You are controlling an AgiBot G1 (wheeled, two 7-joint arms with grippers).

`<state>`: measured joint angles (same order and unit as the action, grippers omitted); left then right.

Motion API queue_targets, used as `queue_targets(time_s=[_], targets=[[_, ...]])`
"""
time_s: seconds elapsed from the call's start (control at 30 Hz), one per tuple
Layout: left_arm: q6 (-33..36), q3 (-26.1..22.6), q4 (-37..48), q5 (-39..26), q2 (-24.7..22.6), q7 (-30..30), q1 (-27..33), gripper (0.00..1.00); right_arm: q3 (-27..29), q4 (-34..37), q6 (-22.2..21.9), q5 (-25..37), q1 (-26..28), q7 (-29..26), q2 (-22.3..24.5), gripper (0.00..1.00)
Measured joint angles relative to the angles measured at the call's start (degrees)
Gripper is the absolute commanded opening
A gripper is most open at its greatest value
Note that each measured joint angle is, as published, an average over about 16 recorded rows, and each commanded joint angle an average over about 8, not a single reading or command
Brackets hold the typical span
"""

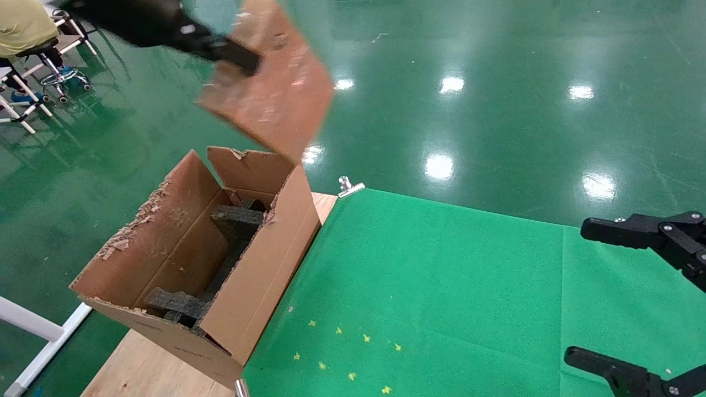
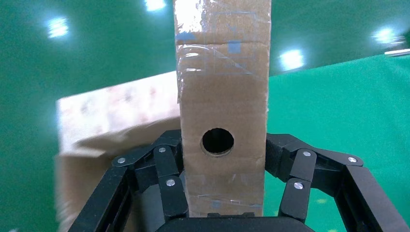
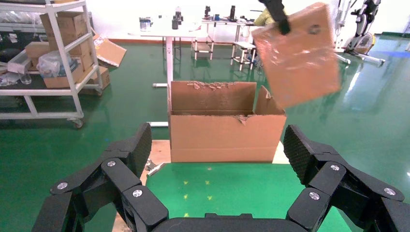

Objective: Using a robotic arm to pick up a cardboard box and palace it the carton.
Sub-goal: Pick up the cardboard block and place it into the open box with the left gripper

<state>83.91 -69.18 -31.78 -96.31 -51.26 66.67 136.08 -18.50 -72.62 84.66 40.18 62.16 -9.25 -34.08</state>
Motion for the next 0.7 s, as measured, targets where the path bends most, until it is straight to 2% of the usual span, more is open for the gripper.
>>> queue_targets(time_s=[0.4,0.7], targets=[[-3.2,-1.9,17.1,-4.7,5.1,-14.3,1.2,0.0,0.0,0.0,0.0,0.0,0.0,0.0,0.0,1.0],[-8.1,-2.2,25.0,-5.1,7.3,-20.7,-1.5,0.0,0.0,0.0,0.0,0.0,0.0,0.0,0.0,1.0]])
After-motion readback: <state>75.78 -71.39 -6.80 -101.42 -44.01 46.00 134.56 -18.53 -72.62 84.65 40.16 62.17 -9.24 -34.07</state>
